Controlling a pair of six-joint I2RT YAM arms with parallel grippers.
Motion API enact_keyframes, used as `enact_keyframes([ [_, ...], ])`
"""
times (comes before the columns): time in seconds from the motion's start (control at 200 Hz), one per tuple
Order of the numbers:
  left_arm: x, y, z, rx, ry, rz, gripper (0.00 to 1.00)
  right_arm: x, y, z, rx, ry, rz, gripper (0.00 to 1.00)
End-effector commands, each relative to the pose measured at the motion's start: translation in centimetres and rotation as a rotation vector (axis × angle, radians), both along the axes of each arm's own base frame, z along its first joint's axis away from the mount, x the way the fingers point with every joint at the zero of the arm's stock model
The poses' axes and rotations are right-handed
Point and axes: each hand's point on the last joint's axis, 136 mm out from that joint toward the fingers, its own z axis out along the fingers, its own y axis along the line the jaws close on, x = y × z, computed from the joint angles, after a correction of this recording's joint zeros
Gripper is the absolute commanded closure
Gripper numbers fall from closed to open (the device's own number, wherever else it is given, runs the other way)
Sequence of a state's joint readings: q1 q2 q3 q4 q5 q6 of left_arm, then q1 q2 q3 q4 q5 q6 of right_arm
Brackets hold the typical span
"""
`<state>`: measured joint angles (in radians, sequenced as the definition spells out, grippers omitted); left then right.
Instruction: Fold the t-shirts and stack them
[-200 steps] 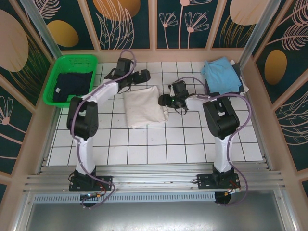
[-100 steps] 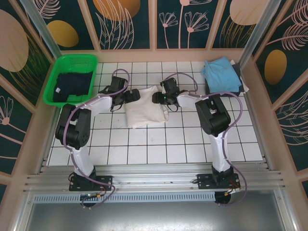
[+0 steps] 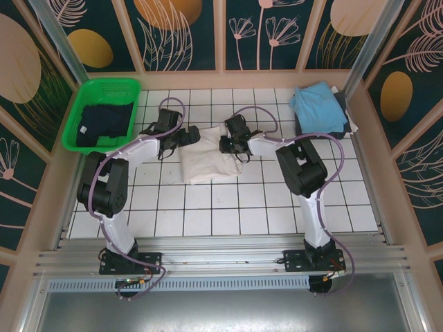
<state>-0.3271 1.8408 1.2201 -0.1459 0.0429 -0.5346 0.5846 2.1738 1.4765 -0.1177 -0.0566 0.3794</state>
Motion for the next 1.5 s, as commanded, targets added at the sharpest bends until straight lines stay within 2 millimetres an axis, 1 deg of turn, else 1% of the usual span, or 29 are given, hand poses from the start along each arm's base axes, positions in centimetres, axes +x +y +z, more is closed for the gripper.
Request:
enact_keyframes([
  [0.0,-0.5,0.5,0.2,0.014,0.005,0.0,0.01,-0.8,-1.6,-0.6,-0.103,0.023,-0.022,1.0],
  [0.13,-0.9,1.1,0.8,0.032,0.0,0.011,0.01,0.0,-2.4,2.6,-0.126,-0.059,-0.028,1.0],
  [0.24,-1.2,1.5,1.6,0.037,-0.014,0.017,0.02,0.6,-3.2,5.8,-0.123,-0.134,-0.022,1.0],
  [0.315,-1.3,1.8,2.2,0.039,-0.026,0.021,0.01,1.2,-4.2,7.4,-0.127,-0.166,-0.027,1.0],
  [0.375,-1.5,2.0,2.5,0.043,-0.029,0.025,0.02,1.4,-4.3,8.7,-0.131,-0.199,-0.013,1.0],
  [0.38,-1.5,2.0,2.5,0.044,-0.03,0.025,0.01,1.7,-4.9,8.8,-0.134,-0.2,-0.025,1.0],
  [0.39,-1.6,2.1,2.5,0.046,-0.03,0.026,0.01,2.1,-5.6,9.1,-0.135,-0.205,-0.037,1.0],
  [0.42,-1.7,2.3,2.5,0.053,-0.029,0.03,0.01,2.5,-6.4,9.7,-0.14,-0.218,-0.046,1.0],
  [0.515,-1.9,3.1,1.9,0.079,-0.014,0.048,0.01,3.7,-8.2,12.1,-0.145,-0.275,-0.054,1.0],
  [0.52,-1.9,3.2,2.5,0.076,-0.026,0.049,0.01,3.8,-8.3,12.2,-0.146,-0.278,-0.054,1.0],
  [0.53,-2.0,3.2,2.9,0.074,-0.035,0.051,0.01,3.9,-8.5,12.4,-0.148,-0.284,-0.054,1.0],
  [0.555,-2.0,3.4,3.2,0.075,-0.04,0.053,0.02,4.2,-9.0,12.9,-0.153,-0.299,-0.056,1.0],
  [0.701,-2.2,3.9,3.6,0.082,-0.049,0.063,0.02,6.0,-11.6,16.8,-0.222,-0.416,-0.06,1.0],
  [0.866,-2.2,4.5,3.6,0.092,-0.049,0.074,0.01,7.8,-14.4,20.1,-0.291,-0.488,-0.121,1.0],
  [0.936,-2.2,4.6,3.5,0.093,-0.047,0.075,0.01,8.7,-15.7,21.8,-0.32,-0.514,-0.158,1.0],
  [1.036,-2.3,4.8,3.3,0.095,-0.039,0.08,0.01,10.0,-18.2,24.6,-0.351,-0.552,-0.215,1.0],
  [1.161,-2.3,4.9,3.2,0.094,-0.038,0.08,0.02,11.3,-21.5,27.8,-0.335,-0.592,-0.259,1.0],
  [1.211,-2.3,5.0,3.1,0.094,-0.037,0.081,0.02,11.6,-23.1,28.5,-0.316,-0.591,-0.279,1.0],
  [1.291,-2.3,4.9,3.1,0.09,-0.035,0.082,0.01,12.2,-25.9,28.9,-0.272,-0.574,-0.313,1.0],
  [1.376,-2.2,4.8,3.0,0.081,-0.033,0.077,0.01,12.6,-29.4,28.4,-0.248,-0.561,-0.353,1.0],
  [1.396,-2.2,4.8,3.0,0.081,-0.033,0.075,0.02,12.6,-29.8,28.2,-0.243,-0.556,-0.355,1.0],
  [1.456,-2.2,4.7,2.9,0.08,-0.028,0.074,0.01,12.6,-31.9,27.8,-0.219,-0.559,-0.385,1.0],
  [1.496,-2.2,4.8,2.9,0.08,-0.026,0.077,0.01,12.6,-32.7,27.4,-0.189,-0.555,-0.377,1.0],
])
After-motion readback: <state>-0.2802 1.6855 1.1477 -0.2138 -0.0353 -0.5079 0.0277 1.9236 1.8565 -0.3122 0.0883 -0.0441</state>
